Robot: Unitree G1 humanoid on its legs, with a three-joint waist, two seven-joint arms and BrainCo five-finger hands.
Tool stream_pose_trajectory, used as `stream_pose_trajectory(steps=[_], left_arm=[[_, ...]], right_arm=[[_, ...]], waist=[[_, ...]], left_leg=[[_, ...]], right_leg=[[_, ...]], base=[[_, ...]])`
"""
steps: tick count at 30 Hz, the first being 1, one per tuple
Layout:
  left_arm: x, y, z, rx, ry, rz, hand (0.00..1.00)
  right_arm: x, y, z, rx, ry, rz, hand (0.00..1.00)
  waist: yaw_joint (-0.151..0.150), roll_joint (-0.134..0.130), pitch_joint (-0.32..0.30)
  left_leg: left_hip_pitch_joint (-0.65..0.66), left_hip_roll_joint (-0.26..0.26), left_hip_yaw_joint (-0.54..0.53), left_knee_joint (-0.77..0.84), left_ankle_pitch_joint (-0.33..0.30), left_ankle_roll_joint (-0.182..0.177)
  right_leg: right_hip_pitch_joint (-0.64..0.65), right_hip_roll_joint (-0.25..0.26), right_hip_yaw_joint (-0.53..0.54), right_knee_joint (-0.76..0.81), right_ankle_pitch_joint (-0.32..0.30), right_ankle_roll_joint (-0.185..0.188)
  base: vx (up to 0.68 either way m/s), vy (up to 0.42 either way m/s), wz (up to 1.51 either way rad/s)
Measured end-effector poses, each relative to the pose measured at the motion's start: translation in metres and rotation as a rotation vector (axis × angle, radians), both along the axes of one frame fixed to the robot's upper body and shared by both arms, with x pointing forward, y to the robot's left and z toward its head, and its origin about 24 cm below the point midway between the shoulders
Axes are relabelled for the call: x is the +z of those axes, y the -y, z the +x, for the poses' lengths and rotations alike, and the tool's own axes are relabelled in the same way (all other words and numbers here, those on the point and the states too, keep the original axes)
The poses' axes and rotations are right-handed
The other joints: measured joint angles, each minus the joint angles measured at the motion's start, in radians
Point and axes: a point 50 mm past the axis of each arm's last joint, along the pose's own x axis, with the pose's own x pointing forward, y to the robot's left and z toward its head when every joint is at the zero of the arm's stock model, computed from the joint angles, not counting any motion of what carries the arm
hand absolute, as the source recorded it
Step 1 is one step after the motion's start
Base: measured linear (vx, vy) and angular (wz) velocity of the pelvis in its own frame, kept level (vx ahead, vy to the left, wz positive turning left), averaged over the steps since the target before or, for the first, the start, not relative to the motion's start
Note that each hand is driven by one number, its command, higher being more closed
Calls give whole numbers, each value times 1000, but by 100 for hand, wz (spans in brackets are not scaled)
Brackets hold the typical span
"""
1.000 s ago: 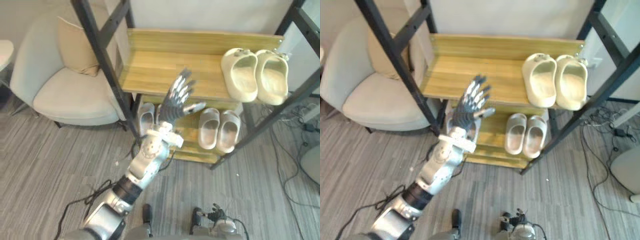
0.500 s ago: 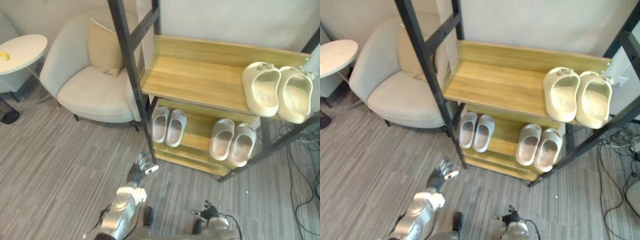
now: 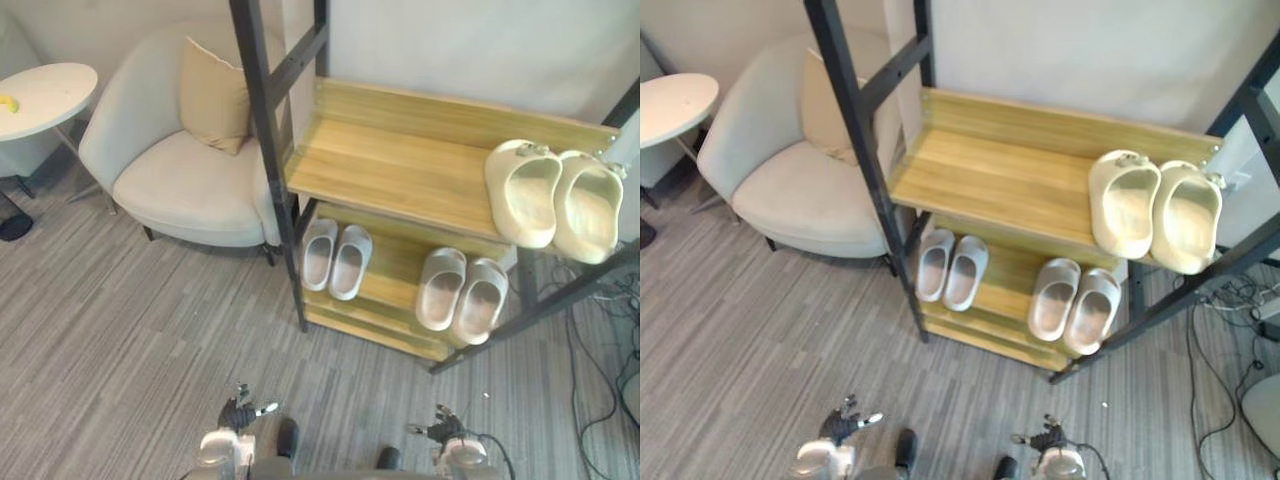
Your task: Organize the slippers on the shoe rack
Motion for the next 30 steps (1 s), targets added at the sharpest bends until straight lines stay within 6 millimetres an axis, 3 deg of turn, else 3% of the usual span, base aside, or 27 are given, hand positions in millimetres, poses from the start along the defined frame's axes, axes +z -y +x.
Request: stream_pose_trajectory(steps=[8,10,12,14,15,16,17,19,20,21,22,23,24,26,29,30], left_arm=[[-9,-7,-17,68,-76,24,0],[-10,-8,-21,92,-85,22,0],[-11,-5,-22,96,-89,17,0],[-11,-3,-22,86,-91,18,0],[-11,-4,-21,83,-87,24,0],[-10,-5,-20,83,-84,27,0],[-8,-5,-13,80,-63,33,0],[-3,-6,1,81,-28,44,0],[-3,-5,3,80,-23,42,0],[-1,-5,9,75,-7,43,0],[-2,4,12,70,-6,20,0],[-2,7,12,69,-6,12,0],[-5,12,7,77,-22,-3,0],[-6,13,3,80,-34,-5,0],[-5,16,7,79,-22,-13,0],[-4,19,10,78,-9,-22,0]], right_arm=[[2,-4,7,3,17,9,0],[3,-2,9,-14,25,10,0],[4,1,10,-33,31,8,0],[5,2,13,-29,40,5,0],[4,0,12,-30,37,9,0],[4,-1,12,-30,37,12,0],[3,-7,11,-30,35,28,0],[3,-12,12,-31,41,42,0],[3,-12,13,-30,45,40,0],[5,-11,18,-29,61,36,0],[8,-7,23,-35,78,27,0],[8,-6,23,-37,81,22,0],[10,-5,27,-36,89,14,0],[13,-9,35,-27,110,20,0],[16,-16,43,-21,132,35,0],[17,-17,45,-20,139,34,0]], waist=[[5,-2,8],[9,-2,10],[9,-4,21],[9,9,28],[6,10,30],[5,9,30],[-2,14,40],[-9,5,48],[-9,5,49],[-9,-13,60],[-6,23,76],[-3,23,77],[4,47,66],[7,59,66],[18,43,90],[21,39,93]], left_leg=[[13,3,19,0,-21,-2],[18,0,23,3,-37,9],[16,-26,19,60,-87,28],[24,-41,0,94,-109,37],[37,-52,-29,113,-116,43],[43,-53,-43,117,-116,43],[45,-52,-105,124,-116,44],[25,-60,-213,132,-110,33],[17,-61,-230,135,-107,29],[12,-78,-272,142,-106,13],[10,-63,-310,140,-106,-6],[2,-57,-312,140,-104,-8],[-22,-37,-314,139,-97,-19],[-47,-23,-313,136,-77,-45],[-82,-25,-301,115,-5,-61],[-108,-31,-253,114,33,-57]], right_leg=[[2,1,16,6,-11,7],[-9,-8,21,38,-38,11],[-77,-79,31,259,-138,31],[-149,-134,58,489,-168,34],[-192,-159,106,628,-156,17],[-201,-162,123,666,-149,7],[-216,-153,172,714,-209,3],[-206,-96,195,626,-280,4],[-204,-84,196,590,-279,2],[-166,-62,190,447,-251,-12],[-116,-45,134,384,-245,-24],[-109,-38,122,368,-240,-25],[-99,-11,93,325,-220,-34],[-83,16,61,271,-195,-46],[-67,28,-3,230,-181,-59],[-69,26,-33,231,-181,-60]], base=[[44,-7,-7],[118,-6,-6],[142,55,8],[147,59,25],[146,44,47],[211,-33,101],[197,-148,120],[133,-224,156],[45,-231,145],[31,-251,119],[31,-234,107],[13,-201,70],[16,-163,46],[1,-154,43],[-39,-113,70],[-47,-61,74]])
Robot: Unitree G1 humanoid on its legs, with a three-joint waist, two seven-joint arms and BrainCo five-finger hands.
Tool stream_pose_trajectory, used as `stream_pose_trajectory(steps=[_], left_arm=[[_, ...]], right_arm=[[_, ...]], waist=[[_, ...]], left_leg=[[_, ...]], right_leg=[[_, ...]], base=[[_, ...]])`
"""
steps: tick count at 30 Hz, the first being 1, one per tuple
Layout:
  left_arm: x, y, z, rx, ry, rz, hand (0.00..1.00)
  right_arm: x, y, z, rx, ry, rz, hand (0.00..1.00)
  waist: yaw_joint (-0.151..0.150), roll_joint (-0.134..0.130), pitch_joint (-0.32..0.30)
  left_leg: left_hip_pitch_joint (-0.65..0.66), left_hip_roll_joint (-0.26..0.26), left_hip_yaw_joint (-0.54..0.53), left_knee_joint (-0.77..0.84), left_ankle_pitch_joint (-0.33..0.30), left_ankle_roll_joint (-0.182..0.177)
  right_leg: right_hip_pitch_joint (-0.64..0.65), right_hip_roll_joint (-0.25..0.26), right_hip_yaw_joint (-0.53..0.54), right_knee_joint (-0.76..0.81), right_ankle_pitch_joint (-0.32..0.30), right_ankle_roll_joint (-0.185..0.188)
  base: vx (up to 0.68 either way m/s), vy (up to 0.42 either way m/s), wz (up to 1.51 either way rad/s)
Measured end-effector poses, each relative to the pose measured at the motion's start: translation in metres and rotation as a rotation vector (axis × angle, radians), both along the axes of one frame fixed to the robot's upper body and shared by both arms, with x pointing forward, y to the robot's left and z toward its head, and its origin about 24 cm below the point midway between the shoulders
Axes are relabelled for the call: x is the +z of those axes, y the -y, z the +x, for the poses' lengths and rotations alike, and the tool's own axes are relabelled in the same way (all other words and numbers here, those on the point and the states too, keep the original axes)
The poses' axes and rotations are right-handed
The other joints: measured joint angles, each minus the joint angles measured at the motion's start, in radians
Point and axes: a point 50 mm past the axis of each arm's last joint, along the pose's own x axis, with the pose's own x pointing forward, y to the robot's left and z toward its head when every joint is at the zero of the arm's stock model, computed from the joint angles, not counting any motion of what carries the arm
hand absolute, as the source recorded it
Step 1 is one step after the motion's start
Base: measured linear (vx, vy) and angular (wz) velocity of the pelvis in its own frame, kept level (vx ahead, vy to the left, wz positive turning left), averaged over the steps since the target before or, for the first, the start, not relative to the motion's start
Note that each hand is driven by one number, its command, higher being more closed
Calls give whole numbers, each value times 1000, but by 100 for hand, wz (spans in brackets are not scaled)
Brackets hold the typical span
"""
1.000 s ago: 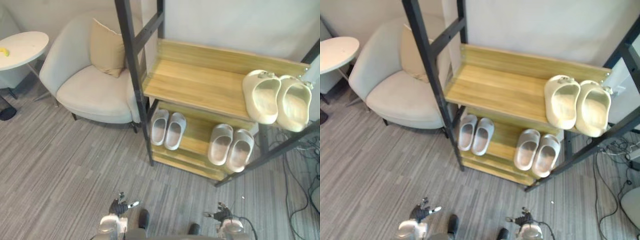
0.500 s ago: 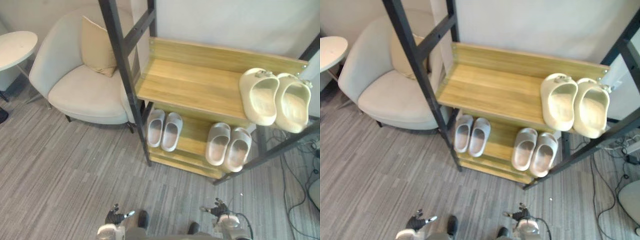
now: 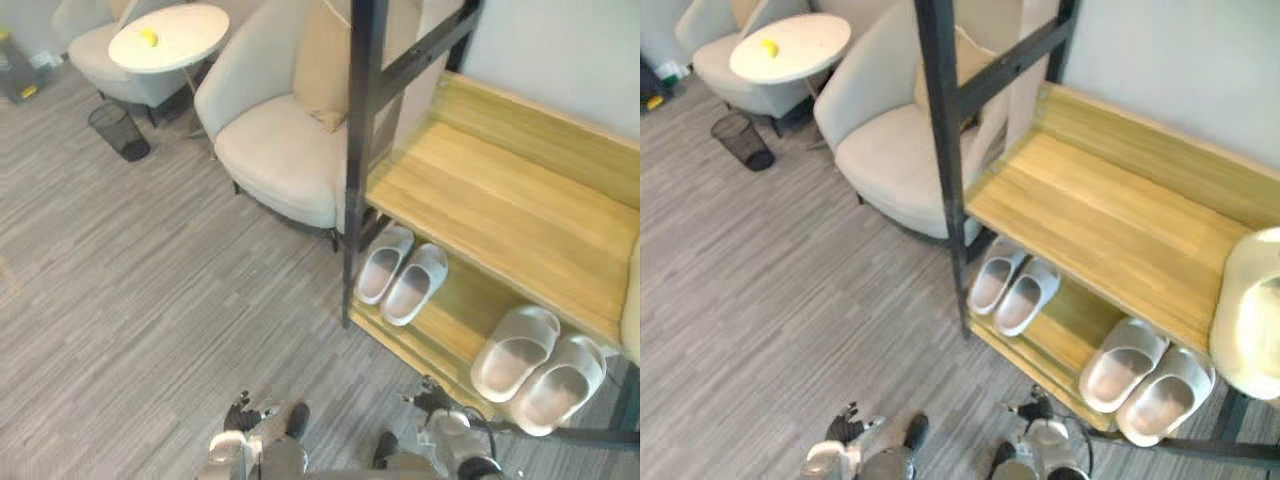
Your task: Organize the slippers on the shoe rack
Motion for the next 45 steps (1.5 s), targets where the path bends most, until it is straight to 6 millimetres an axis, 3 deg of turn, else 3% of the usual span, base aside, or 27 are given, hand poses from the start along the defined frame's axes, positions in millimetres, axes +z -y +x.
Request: stream_pose_trajectory(steps=[1,2,3,4,5,6,7,8,10,11,13,21,23,25,26,27,28,30,31,33,36,37,38,40,41,43,45], left_arm=[[1,2,2,1,8,-4,0],[3,7,5,-1,29,-16,0],[3,7,5,-3,32,-16,0],[5,6,8,-1,47,-16,0],[5,8,11,-3,43,-19,0],[5,8,11,-3,44,-20,0],[4,10,8,-1,35,-25,0],[4,10,8,-2,38,-26,0],[4,8,8,-6,33,-19,0],[4,7,9,-7,33,-16,0],[1,3,4,-8,9,-7,0],[-6,-15,-15,29,-71,30,0],[-7,-18,-16,32,-74,34,0],[-6,-20,-16,34,-72,39,0],[-6,-22,-16,33,-72,44,0],[-6,-21,-15,32,-69,42,0],[-5,-19,-13,34,-65,38,0],[-4,-20,-11,37,-54,38,0],[-3,-21,-8,35,-49,42,0],[-3,-23,-10,35,-54,45,0],[-5,-29,-18,58,-75,53,0],[-6,-26,-20,87,-73,36,0],[-5,-26,-18,105,-63,28,0],[-2,-25,-14,210,-19,-13,0],[0,-24,-12,236,-3,-24,0],[4,-25,-6,230,30,-24,0],[7,-24,-1,219,53,-24,0]], right_arm=[[1,0,2,1,8,-1,0],[8,0,13,6,46,-6,0],[8,0,14,7,50,-5,0],[10,-2,18,10,63,-2,0],[15,0,24,6,94,-8,0],[15,0,23,5,96,-9,0],[13,3,17,-5,88,-12,0],[12,6,14,-17,83,-16,0],[6,5,4,-46,48,1,0],[6,5,4,-47,47,2,0],[3,6,-3,-50,29,3,0],[-3,-4,-6,-37,-8,29,0],[-4,-6,-8,-35,-15,34,0],[-4,-8,-8,-35,-16,37,0],[-4,-7,-9,-40,-19,39,0],[-5,-6,-9,-46,-20,38,0],[-4,-5,-9,-47,-20,36,0],[-5,-9,-10,-44,-24,44,0],[-6,-9,-13,-47,-30,44,0],[-10,-7,-22,-57,-53,43,0],[-14,-11,-31,-69,-81,57,0],[-13,-10,-31,-86,-75,61,0],[-12,-10,-26,-86,-63,60,0],[-4,-13,-11,-61,-15,60,0],[-2,-16,-8,-55,2,65,0],[0,-25,-5,-45,27,88,0],[1,-26,-3,-45,33,91,0]], waist=[[0,-1,0],[3,-5,3],[1,-7,4],[3,-12,8],[-3,-17,17],[-4,-17,17],[-18,-3,14],[-20,3,11],[-18,-11,19],[-18,-14,21],[-22,-15,21],[-16,-26,14],[-16,-32,12],[-19,-48,7],[-25,-60,0],[-32,-64,1],[-34,-58,3],[-47,-43,5],[-48,-45,6],[-54,-55,1],[-55,-103,-17],[-45,-77,-16],[-40,-69,-9],[-30,-43,26],[-17,-41,34],[3,-40,36],[2,-44,34]], left_leg=[[-17,-9,35,0,27,13],[-38,-26,116,-64,141,51],[-41,-26,138,-69,143,54],[-55,-25,208,-15,87,66],[-98,8,415,255,-118,155],[-97,21,450,298,-145,158],[-82,76,558,394,-222,154],[-79,72,566,388,-235,152],[-16,25,514,218,-222,147],[-12,20,512,207,-211,145],[37,-27,480,79,-142,164],[79,-60,485,-26,-89,189],[96,-70,477,-27,-95,191],[97,-100,437,-13,-113,203],[87,-118,397,1,-126,210],[88,-135,338,9,-132,219],[93,-133,303,12,-129,226],[96,-110,190,15,-125,231],[105,-105,122,11,-126,230],[121,-114,47,12,-136,211],[83,-149,-18,134,-225,174],[44,-106,55,230,-270,132],[16,-102,85,286,-285,113],[-123,-63,236,632,-306,79],[-153,-32,291,720,-316,86],[-201,85,417,831,-380,133],[-247,113,447,789,-405,127]], right_leg=[[-2,-2,-12,1,0,-1],[-13,-14,-38,-3,10,-23],[-16,-24,-56,-3,10,-30],[-23,-33,-80,-3,5,-40],[-19,-53,-135,27,3,-40],[-17,-57,-147,38,3,-40],[-2,-60,-188,76,-8,-29],[1,-55,-186,87,-27,-11],[-2,-46,-160,66,-34,-1],[-3,-46,-153,62,-34,-1],[-5,-39,-84,31,-12,-10],[0,-37,-41,-11,48,13],[15,-48,-45,4,33,19],[0,-96,-60,97,-39,48],[-17,-108,-20,161,-77,55],[-31,-108,48,230,-89,37],[-68,-107,105,319,-88,26],[-120,-27,237,343,-133,20],[-147,7,284,341,-133,24],[-160,18,305,301,-127,14],[-143,-5,273,192,-57,-17],[-120,8,225,176,-67,-32],[-118,12,217,182,-79,-37],[-51,36,192,172,-110,-59],[-24,47,189,167,-121,-67],[55,63,150,158,-180,-64],[87,62,122,134,-199,-49]], base=[[-106,-63,132],[-120,-4,105],[-145,27,92],[-118,31,77],[-83,0,75],[-107,36,117],[-107,113,91],[-135,130,102],[-131,124,67],[-150,113,58],[-133,88,50],[-13,63,-3],[56,27,12],[73,39,53],[104,-20,113],[128,-35,121],[160,-29,133],[185,-48,150],[161,-108,161],[196,-183,159],[243,-215,118],[284,-202,73],[237,-153,47],[240,-148,24],[251,-130,0],[281,-81,20],[346,0,52]])
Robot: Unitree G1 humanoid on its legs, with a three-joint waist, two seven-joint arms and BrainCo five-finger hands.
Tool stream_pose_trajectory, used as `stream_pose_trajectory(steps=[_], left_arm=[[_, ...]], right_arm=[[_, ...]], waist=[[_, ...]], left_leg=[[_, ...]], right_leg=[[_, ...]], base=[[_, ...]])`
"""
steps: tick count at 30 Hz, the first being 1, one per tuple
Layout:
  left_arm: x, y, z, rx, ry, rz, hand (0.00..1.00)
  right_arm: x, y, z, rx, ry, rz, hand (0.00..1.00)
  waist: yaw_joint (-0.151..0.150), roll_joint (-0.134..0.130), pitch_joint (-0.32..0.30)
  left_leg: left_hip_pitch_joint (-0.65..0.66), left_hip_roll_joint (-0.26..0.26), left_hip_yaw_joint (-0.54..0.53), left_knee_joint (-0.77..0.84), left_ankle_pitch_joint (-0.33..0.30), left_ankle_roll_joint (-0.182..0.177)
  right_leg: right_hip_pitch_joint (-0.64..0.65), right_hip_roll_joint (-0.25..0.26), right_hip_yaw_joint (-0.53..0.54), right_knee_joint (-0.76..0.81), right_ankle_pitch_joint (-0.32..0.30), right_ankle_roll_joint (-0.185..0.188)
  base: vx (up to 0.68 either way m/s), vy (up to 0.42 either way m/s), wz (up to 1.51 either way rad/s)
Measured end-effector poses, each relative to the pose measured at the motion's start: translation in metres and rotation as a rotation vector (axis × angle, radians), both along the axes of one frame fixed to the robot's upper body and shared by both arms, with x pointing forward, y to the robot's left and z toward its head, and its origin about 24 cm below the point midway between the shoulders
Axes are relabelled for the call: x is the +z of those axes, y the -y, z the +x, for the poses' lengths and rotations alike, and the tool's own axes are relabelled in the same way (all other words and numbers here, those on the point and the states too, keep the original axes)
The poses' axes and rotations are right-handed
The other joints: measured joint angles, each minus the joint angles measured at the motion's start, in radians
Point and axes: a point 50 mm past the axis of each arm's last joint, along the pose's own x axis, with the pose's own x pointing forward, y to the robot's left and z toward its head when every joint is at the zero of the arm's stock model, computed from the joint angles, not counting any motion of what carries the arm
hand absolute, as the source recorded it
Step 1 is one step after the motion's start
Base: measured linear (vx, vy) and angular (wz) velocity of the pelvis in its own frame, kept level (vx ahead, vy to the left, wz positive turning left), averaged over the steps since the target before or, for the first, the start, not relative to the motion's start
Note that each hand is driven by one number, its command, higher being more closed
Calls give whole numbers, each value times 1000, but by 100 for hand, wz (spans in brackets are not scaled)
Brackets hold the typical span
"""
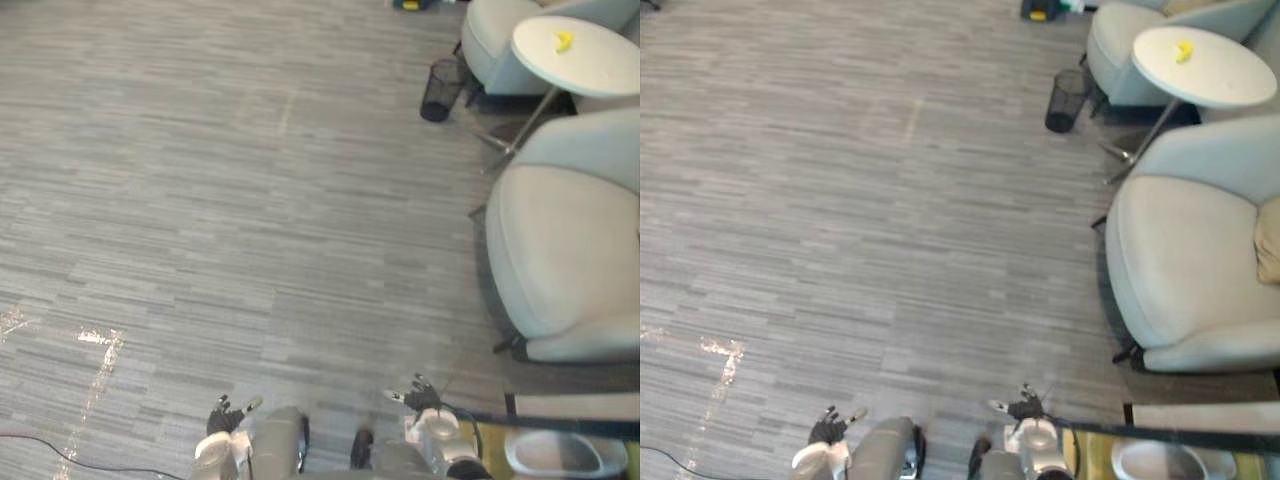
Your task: Organize the slippers on the shoe rack
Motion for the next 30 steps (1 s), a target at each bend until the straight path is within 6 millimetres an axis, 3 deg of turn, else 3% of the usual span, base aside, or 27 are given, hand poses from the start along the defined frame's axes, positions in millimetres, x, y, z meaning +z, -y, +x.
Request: stream_pose_trajectory(steps=[3,4,5,6,7,8,9,11,12,15,17,19,21,22,23,24,25,26,27,28,29,30], left_arm=[[5,-5,8,10,31,9,0],[7,-5,12,10,47,11,0],[7,-4,12,15,53,4,0],[9,-5,16,15,67,9,0],[10,-8,18,13,72,15,0],[9,-8,18,-2,59,22,0],[8,-7,18,-7,55,24,0],[5,-9,13,-21,24,33,0],[3,-9,10,-20,0,28,0],[3,-10,9,-9,-1,28,0],[3,-10,9,-5,-2,31,0],[4,-9,13,-3,2,34,0],[3,-9,12,-5,-3,37,0],[3,-9,11,-9,-6,38,0],[0,-4,8,-13,-22,28,0],[-1,-2,6,-10,-25,22,0],[-3,1,3,2,-32,10,0],[-3,4,3,12,-32,-2,0],[-5,8,-2,37,-40,-22,0],[-9,10,-12,62,-59,-35,0],[-6,8,-12,67,-43,-29,0],[-5,8,-11,68,-35,-27,0]], right_arm=[[3,2,7,-5,16,-8,0],[3,1,8,-3,17,-8,0],[3,2,8,2,10,-12,0],[1,-1,8,4,-4,-5,0],[2,-5,13,11,2,6,0],[4,-11,15,9,13,26,0],[4,-12,15,4,16,31,0],[4,-16,16,-3,21,48,0],[4,-17,14,-1,20,52,0],[2,-13,5,-10,21,43,0],[1,-13,2,-10,15,40,0],[-4,-8,-8,-23,-15,37,0],[-4,-1,-8,-36,-14,22,0],[-4,2,-10,-41,-21,16,0],[-9,8,-18,-54,-57,4,0],[-9,9,-18,-61,-59,5,0],[-7,10,-14,-78,-46,7,0],[-6,10,-13,-81,-40,7,0],[-6,9,-13,-77,-35,10,0],[-6,2,-13,-61,-34,20,0],[-6,-10,-14,-61,-35,52,0],[-7,-14,-15,-63,-38,62,0]], waist=[[6,-25,12],[17,-35,14],[32,-37,9],[35,-61,14],[42,-68,15],[43,-73,11],[44,-73,11],[44,-67,14],[44,-59,18],[23,-41,16],[-4,-39,15],[-18,-35,17],[-38,-39,14],[-54,-37,9],[-58,-17,-27],[-49,-8,-35],[-44,4,-34],[-45,17,-33],[-46,31,-31],[-36,41,-30],[-20,46,-29],[-13,42,-29]], left_leg=[[-73,-37,11,-172,24,-5],[-79,-62,25,-272,85,-2],[-83,-74,24,-321,191,38],[-88,-93,38,-282,159,54],[-89,-102,40,-240,106,68],[-68,-115,42,-178,53,119],[-55,-117,41,-168,45,132],[34,-124,22,-173,10,150],[133,-123,3,-211,-20,154],[334,-126,-38,-368,-62,129],[401,-126,-75,-429,-83,109],[489,-122,-112,-489,-89,107],[554,-126,-168,-544,-89,106],[582,-125,-209,-555,-92,100],[582,-96,-271,-529,-88,85],[573,-88,-275,-513,-78,66],[543,-93,-277,-429,-36,-7],[508,-95,-267,-328,2,-49],[458,-91,-243,-168,79,-77],[387,-58,-199,24,104,-83],[288,15,-104,235,31,-28],[264,24,-90,259,20,-17]], right_leg=[[75,-30,-48,-89,3,15],[97,-44,-59,-113,8,25],[123,-49,-51,-122,8,53],[131,-70,-41,-118,6,62],[135,-86,-22,-90,29,96],[119,-117,9,50,81,129],[105,-126,18,109,102,131],[25,-143,77,387,128,122],[-45,-125,116,595,108,87],[-239,-55,124,753,59,48],[-353,-30,85,687,36,35],[-441,18,79,424,54,35],[-452,41,98,111,168,45],[-450,42,114,53,278,23],[-449,57,110,85,303,-49],[-446,56,105,94,289,-60],[-430,52,88,114,255,-70],[-399,54,79,107,237,-70],[-343,64,79,85,215,-70],[-270,78,92,54,184,-78],[-165,99,111,31,124,-82],[-148,99,115,26,112,-83]], base=[[457,110,65],[523,169,22],[549,175,29],[619,213,21],[775,305,33],[764,319,25],[615,282,26],[518,180,11],[551,146,8],[466,63,25],[458,-4,40],[495,-33,57],[551,-88,98],[689,-200,140],[603,-192,103],[767,-214,70],[649,-148,28],[631,-143,29],[616,-89,5],[733,-17,-7],[609,10,-13],[553,19,-7]])
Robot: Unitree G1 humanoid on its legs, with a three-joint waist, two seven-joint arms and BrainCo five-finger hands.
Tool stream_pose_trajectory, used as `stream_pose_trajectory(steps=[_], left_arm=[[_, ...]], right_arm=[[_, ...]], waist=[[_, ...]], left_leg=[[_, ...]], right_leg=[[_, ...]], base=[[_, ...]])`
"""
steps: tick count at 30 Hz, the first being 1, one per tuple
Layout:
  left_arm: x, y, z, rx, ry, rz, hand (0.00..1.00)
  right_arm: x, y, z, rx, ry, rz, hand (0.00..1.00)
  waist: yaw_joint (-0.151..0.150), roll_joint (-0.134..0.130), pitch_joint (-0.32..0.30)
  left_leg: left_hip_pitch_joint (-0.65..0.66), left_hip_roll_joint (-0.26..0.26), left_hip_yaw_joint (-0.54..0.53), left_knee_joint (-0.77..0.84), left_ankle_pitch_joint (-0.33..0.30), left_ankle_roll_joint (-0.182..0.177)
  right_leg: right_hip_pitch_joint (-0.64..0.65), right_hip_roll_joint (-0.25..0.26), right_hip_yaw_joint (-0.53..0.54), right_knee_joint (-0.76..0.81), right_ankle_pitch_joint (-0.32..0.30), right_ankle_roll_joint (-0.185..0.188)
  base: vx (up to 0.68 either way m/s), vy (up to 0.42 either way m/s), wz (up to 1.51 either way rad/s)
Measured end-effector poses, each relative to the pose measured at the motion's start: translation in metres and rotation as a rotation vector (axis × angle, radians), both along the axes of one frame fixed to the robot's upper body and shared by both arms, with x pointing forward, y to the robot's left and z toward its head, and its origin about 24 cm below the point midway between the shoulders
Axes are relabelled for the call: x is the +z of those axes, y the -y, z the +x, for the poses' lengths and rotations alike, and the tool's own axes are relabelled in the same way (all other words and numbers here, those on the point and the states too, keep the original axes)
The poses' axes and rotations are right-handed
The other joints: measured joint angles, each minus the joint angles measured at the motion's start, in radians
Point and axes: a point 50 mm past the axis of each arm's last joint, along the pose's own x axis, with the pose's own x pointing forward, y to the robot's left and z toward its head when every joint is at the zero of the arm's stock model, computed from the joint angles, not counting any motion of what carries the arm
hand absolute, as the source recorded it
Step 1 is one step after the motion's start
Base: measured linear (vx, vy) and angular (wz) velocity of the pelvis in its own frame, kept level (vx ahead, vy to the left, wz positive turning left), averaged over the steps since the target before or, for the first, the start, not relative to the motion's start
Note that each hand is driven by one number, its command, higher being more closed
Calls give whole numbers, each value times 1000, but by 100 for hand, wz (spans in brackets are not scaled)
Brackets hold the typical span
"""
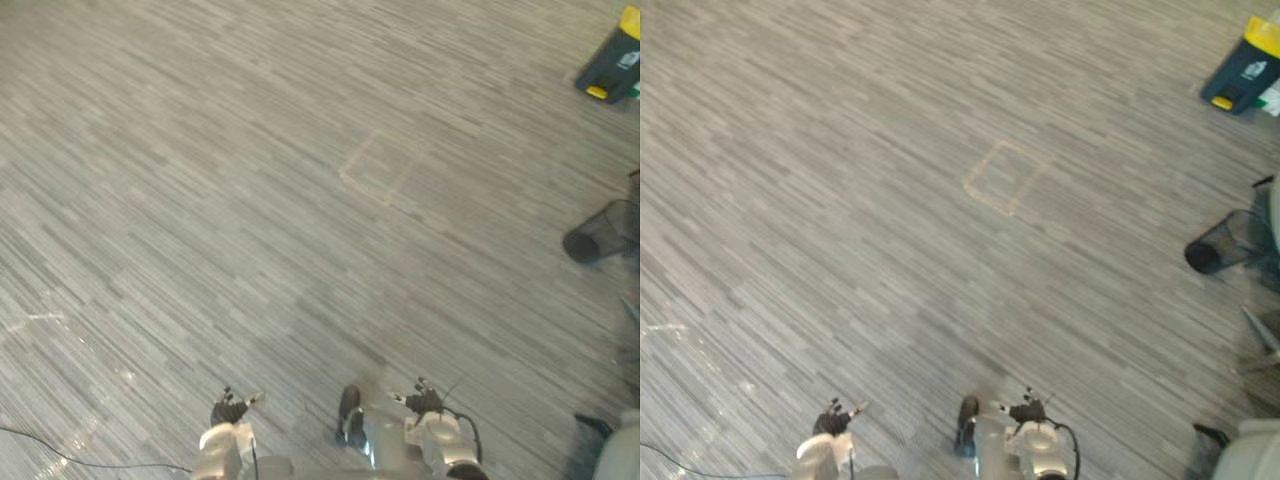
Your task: Organize the slippers on the shoe rack
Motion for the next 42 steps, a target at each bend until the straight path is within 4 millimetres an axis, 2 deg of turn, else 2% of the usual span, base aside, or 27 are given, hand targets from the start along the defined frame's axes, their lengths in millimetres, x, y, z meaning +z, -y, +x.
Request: stream_pose_trajectory(steps=[2,3,4,5,6,7,8,9,11,13,16,18,19,21,23,25,26,27,28,29,31,33,35,37,39,41,42], left_arm=[[6,-1,6,-5,43,13,0],[7,-2,7,-5,49,16,0],[9,-5,7,-6,57,27,0],[9,-10,7,-10,58,41,0],[9,-10,6,-10,57,41,0],[9,-10,6,2,60,36,0],[9,-9,6,5,63,31,0],[9,-10,9,-6,59,32,0],[8,-10,10,-7,52,31,0],[5,-10,7,-30,28,43,0],[0,-6,-1,-36,-11,28,0],[1,-2,1,-39,-3,22,0],[2,0,5,-46,6,22,0],[3,-1,11,-58,14,28,0],[3,3,14,-68,16,22,0],[4,5,17,-108,17,32,0],[3,7,20,-129,12,35,0],[2,7,19,-140,1,42,0],[1,5,16,-142,-11,47,0],[-2,7,12,-144,-32,42,0],[-3,7,9,-120,-40,35,0],[-6,6,-2,-77,-66,22,0],[-6,4,-5,-78,-73,29,0],[-2,0,-1,-79,-44,47,0],[-1,0,-1,-74,-35,49,0],[-1,-3,-3,-73,-34,56,0],[-2,-2,-4,-75,-40,53,0]], right_arm=[[1,-5,2,-7,6,23,0],[1,-5,3,-8,8,23,0],[2,-4,5,-13,15,21,0],[3,-3,8,-15,22,17,0],[3,-3,8,-16,22,18,0],[3,-2,9,-23,22,17,0],[2,0,8,-30,13,17,0],[-1,-1,5,-21,-9,18,0],[1,0,9,-20,0,18,0],[2,3,10,-36,8,16,0],[0,1,6,-13,-1,3,0],[3,3,5,-18,24,-5,0],[5,4,6,-22,41,-7,0],[5,3,7,-19,40,-5,0],[1,8,-2,-30,14,-15,0],[1,9,-2,-32,11,-15,0],[1,9,-1,-33,10,-14,0],[1,9,1,-28,8,-13,0],[-1,7,-1,-27,-9,-8,0],[-2,5,-1,-39,-22,9,0],[-2,5,-1,-39,-22,8,0],[-3,1,-3,-18,-30,7,0],[-4,-1,-7,-7,-41,9,0],[-5,-1,-8,-5,-45,7,0],[-4,-1,-8,-11,-42,8,0],[-3,1,-5,-30,-35,10,0],[-3,2,-5,-35,-34,11,0]], waist=[[28,-21,1],[30,-22,1],[31,-32,4],[33,-49,10],[33,-53,12],[40,-56,14],[53,-48,10],[56,-74,0],[56,-78,-1],[54,-79,2],[47,-62,16],[34,-49,10],[19,-40,7],[9,-62,15],[2,-62,15],[-8,-65,14],[-19,-67,13],[-37,-70,7],[-39,-62,2],[-32,-38,-6],[-36,-26,-3],[-24,11,-2],[-7,13,2],[7,-4,-3],[14,-13,-5],[18,-17,-3],[17,-20,-3]], left_leg=[[-166,28,48,-2,-60,15],[-190,27,51,-23,-63,12],[-237,23,72,-104,-69,3],[-306,-16,87,-292,-48,-5],[-311,-25,87,-325,-37,-6],[-316,-52,82,-528,49,-30],[-306,-66,82,-592,196,-20],[-297,-103,102,-583,173,33],[-296,-114,118,-525,113,92],[-218,-132,130,-510,53,135],[-5,-133,147,-556,24,157],[97,-128,148,-621,-12,158],[158,-122,148,-675,-70,121],[212,-136,164,-690,-104,107],[281,-127,171,-733,-119,94],[330,-129,167,-794,-117,79],[369,-134,148,-824,-122,63],[393,-128,117,-832,-131,45],[403,-116,93,-824,-128,34],[380,-85,62,-751,-94,-25],[309,-69,65,-560,-46,-67],[159,11,71,-145,128,-44],[67,65,99,41,62,-5],[-44,77,108,39,1,10],[-107,72,128,-132,-50,4],[-150,27,88,-385,-39,-15],[-155,-9,45,-538,9,-30]], right_leg=[[118,-13,17,-49,-54,27],[132,-17,19,-57,-59,33],[164,-35,25,-79,-71,52],[233,-85,28,-127,-86,82],[241,-93,28,-133,-88,84],[278,-121,28,-153,-91,92],[298,-127,41,-168,-91,95],[304,-168,56,-161,-73,93],[266,-193,96,-40,-22,131],[174,-224,141,250,31,182],[25,-221,143,703,24,171],[-84,-195,96,786,8,145],[-163,-178,52,775,-10,138],[-249,-174,3,681,-33,133],[-273,-129,-68,419,-23,130],[-270,-87,-93,116,60,122],[-273,-72,-81,-7,136,111],[-263,-54,-69,-25,234,56],[-254,-38,-59,-21,276,-12],[-240,-16,-68,3,232,-31],[-205,8,-64,-4,199,-31],[-89,69,-9,-62,161,-46],[4,93,44,-76,115,-52],[101,83,114,-108,65,-41],[167,55,167,-134,55,-10],[207,17,209,-157,36,21],[221,-8,225,-164,20,43]], base=[[513,56,-10],[525,99,-12],[555,194,-7],[686,244,-7],[604,247,-12],[491,217,-24],[623,298,-16],[753,366,-2],[653,328,6],[628,296,-7],[483,199,-32],[401,124,-29],[432,93,-22],[394,15,-18],[378,-12,-12],[382,-21,12],[536,-74,42],[570,-98,43],[721,-165,17],[598,-151,-6],[640,-161,-25],[576,-35,-72],[490,51,-74],[491,57,-67],[547,191,-71],[509,279,-56],[451,338,-56]])
